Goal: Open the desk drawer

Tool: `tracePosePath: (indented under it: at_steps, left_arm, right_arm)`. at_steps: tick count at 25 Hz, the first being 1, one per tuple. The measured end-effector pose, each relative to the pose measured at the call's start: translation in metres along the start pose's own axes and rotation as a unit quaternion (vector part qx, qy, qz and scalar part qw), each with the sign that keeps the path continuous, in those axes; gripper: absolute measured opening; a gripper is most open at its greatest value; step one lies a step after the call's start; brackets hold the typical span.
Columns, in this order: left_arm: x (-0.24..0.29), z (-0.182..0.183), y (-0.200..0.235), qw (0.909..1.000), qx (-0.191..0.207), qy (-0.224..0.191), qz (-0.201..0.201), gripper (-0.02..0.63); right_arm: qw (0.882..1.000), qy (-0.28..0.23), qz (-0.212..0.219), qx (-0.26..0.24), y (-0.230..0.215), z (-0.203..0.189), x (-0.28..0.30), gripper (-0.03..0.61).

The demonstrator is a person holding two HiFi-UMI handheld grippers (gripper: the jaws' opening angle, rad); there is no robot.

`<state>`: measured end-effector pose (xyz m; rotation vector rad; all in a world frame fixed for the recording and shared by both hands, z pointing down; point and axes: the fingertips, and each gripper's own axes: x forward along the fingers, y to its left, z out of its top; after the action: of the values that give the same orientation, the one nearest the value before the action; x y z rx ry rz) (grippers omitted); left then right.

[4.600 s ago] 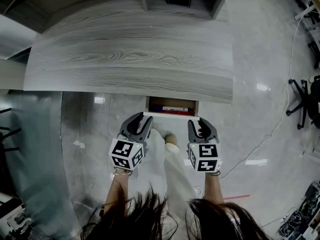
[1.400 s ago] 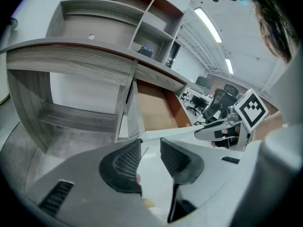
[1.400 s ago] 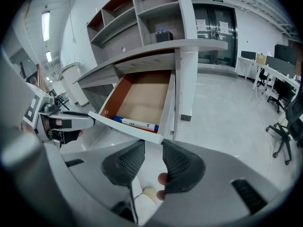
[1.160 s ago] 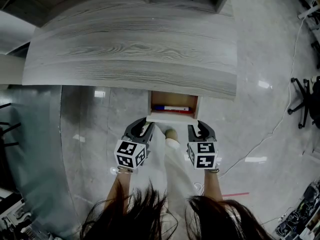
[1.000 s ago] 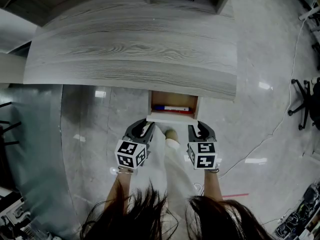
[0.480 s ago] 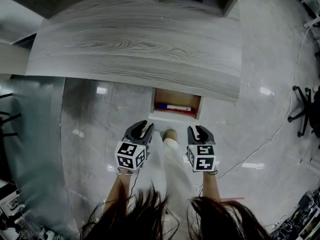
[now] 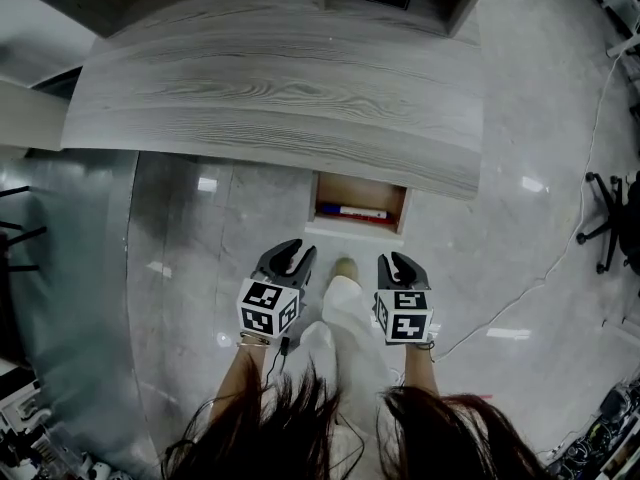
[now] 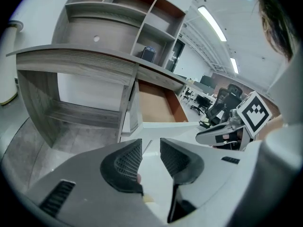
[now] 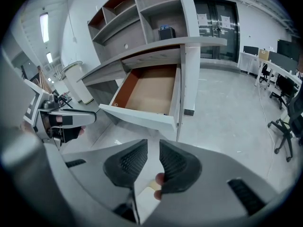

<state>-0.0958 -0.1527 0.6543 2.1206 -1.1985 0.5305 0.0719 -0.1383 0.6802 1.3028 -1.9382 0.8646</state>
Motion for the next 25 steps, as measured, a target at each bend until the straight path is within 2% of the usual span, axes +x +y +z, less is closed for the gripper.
tracePosePath:
  at_steps: [8, 16, 25]
  left_arm:
    - [-0.015, 0.002, -0.018, 0.9992, 0.029, 0.004, -0.026, 0.123]
    - [-0.031, -0.002, -0.039, 0.9984, 0.038, 0.007, -0.042, 0.121]
    - [-0.060, 0.006, -0.061, 0.9985, 0.034, -0.004, -0.042, 0.114]
  right_arm:
    - [1.000, -0.020, -0.004, 0.004, 0.011, 0.003, -0.021, 0.084]
    - [0.999, -0.037, -0.009, 0.009, 0.020, 0.006, -0.046, 0.084]
    - [0.999, -0.043, -0.007, 0.012, 0.033, 0.007, -0.068, 0.077]
